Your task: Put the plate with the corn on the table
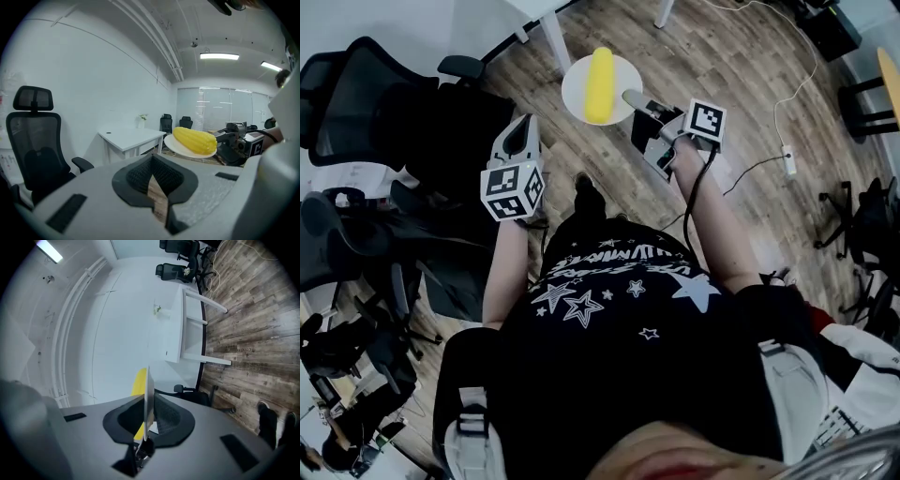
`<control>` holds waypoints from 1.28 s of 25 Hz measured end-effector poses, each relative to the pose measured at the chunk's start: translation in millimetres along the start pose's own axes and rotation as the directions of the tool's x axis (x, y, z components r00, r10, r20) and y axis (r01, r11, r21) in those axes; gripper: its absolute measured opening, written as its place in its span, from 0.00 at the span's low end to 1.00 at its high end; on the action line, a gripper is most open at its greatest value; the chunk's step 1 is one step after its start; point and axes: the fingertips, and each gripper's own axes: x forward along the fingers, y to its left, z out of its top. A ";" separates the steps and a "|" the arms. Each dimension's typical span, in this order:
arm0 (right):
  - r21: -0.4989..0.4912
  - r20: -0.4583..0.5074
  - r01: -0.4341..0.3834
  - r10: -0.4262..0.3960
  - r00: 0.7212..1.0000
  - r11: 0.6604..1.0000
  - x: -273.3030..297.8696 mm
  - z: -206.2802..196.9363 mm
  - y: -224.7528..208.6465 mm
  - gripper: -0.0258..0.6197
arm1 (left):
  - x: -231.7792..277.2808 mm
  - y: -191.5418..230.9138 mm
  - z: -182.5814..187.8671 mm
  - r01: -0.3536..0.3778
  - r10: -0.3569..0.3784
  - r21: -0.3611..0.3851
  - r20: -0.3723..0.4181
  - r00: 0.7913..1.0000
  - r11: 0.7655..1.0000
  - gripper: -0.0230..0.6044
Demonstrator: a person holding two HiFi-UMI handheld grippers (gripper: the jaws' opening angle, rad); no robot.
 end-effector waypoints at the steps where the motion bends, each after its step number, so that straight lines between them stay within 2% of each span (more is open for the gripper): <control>1: -0.009 -0.003 0.004 -0.004 1.000 1.000 0.3 0.0 -1.0 0.10 | 0.4 0.2 -1.1 0.001 -0.001 -0.001 -0.003 1.000 1.000 0.05; 5: -0.041 -0.014 0.011 -0.012 1.000 0.999 4.6 3.5 -6.9 0.10 | 6.5 4.6 -4.2 -0.003 0.003 0.002 -0.007 1.000 1.000 0.05; 10: -0.016 0.007 -0.002 0.002 1.000 1.000 22.4 20.3 -12.5 0.10 | 29.2 21.8 -2.8 -0.005 0.005 -0.002 -0.005 1.000 1.000 0.05; 18: -0.040 0.040 -0.017 0.019 0.999 0.999 100.1 87.8 3.9 0.10 | 105.4 80.8 44.4 0.021 -0.021 0.003 0.026 0.999 1.000 0.05; 24: -0.016 0.070 -0.009 0.010 0.997 1.000 176.8 128.4 15.4 0.10 | 154.6 139.2 71.9 0.049 -0.048 -0.014 0.015 0.999 0.999 0.05; 32: -0.025 0.070 -0.035 0.037 0.997 0.999 178.7 129.6 7.7 0.10 | 154.7 146.4 53.8 0.027 -0.027 -0.029 0.019 0.999 0.999 0.05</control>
